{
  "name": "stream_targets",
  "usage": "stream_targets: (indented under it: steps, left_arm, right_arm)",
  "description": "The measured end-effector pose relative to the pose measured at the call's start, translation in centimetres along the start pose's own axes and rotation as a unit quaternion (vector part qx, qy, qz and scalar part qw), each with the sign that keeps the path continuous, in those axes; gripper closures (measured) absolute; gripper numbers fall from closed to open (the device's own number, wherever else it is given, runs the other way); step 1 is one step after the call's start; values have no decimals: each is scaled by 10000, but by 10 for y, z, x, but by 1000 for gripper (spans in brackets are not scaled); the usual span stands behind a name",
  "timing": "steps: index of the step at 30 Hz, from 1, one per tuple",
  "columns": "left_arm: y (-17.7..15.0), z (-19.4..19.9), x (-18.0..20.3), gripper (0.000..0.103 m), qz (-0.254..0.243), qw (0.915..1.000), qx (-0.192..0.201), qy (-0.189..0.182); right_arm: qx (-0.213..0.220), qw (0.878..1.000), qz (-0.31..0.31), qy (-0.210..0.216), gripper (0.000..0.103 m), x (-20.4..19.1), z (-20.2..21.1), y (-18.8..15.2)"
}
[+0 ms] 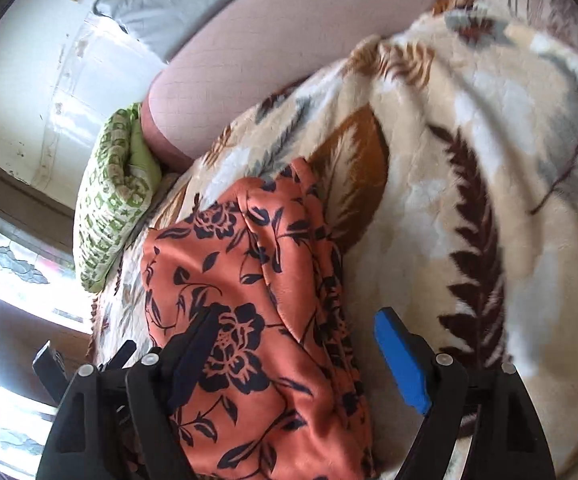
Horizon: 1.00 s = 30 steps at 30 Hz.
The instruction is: Fold small clothes
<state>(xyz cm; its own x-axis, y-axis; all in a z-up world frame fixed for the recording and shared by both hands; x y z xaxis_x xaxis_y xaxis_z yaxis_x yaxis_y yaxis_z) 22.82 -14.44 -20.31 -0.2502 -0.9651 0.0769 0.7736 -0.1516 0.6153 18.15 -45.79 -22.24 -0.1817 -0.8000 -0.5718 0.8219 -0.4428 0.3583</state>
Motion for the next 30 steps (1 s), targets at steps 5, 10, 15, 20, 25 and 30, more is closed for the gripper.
stream_targets:
  steps: [5, 10, 15, 20, 25, 30]
  left_arm:
    - [5, -1, -3, 6, 93, 9994, -98, -308]
    - [12, 3, -11, 6, 674, 9857, -394, -1495]
    - [11, 1, -5, 6, 817, 9709, -615, -2168]
    - [-9, -26, 11, 6, 927, 9579, -1317, -2377]
    - [-14, -32, 23, 6, 1092, 9446, -1413, -2754]
    - [-12, -30, 30, 9, 1068, 9481, -1277, -2710]
  right_arm:
    - [-124, 9999, 58, 46, 20, 4, -14, 2]
    - [-259, 9996, 52, 63, 20, 13, -20, -1]
    - [-347, 9992, -22, 210, 20, 18, -23, -4]
    - [-595, 9951, -254, 742, 20, 16, -40, -11]
    - [-608, 9929, -219, 995, 20, 2, -56, -18]
    - [-582, 9904, -260, 1227, 21, -7, -60, -23]
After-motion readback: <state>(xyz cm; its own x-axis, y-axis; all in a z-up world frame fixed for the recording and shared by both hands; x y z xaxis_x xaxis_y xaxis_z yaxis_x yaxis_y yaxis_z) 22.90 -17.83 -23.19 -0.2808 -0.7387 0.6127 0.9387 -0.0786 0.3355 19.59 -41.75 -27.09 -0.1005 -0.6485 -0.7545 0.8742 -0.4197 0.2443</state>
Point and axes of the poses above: each gripper's, at about its wrist camera, not at the fingertips, and z roughly against the way its jaws point, x to its right, y to its top, the point moved 5 cm from there along -z, roughly the way its jaws point, and after that the axes turned 7 degrees about z, right-handed, at the moved point
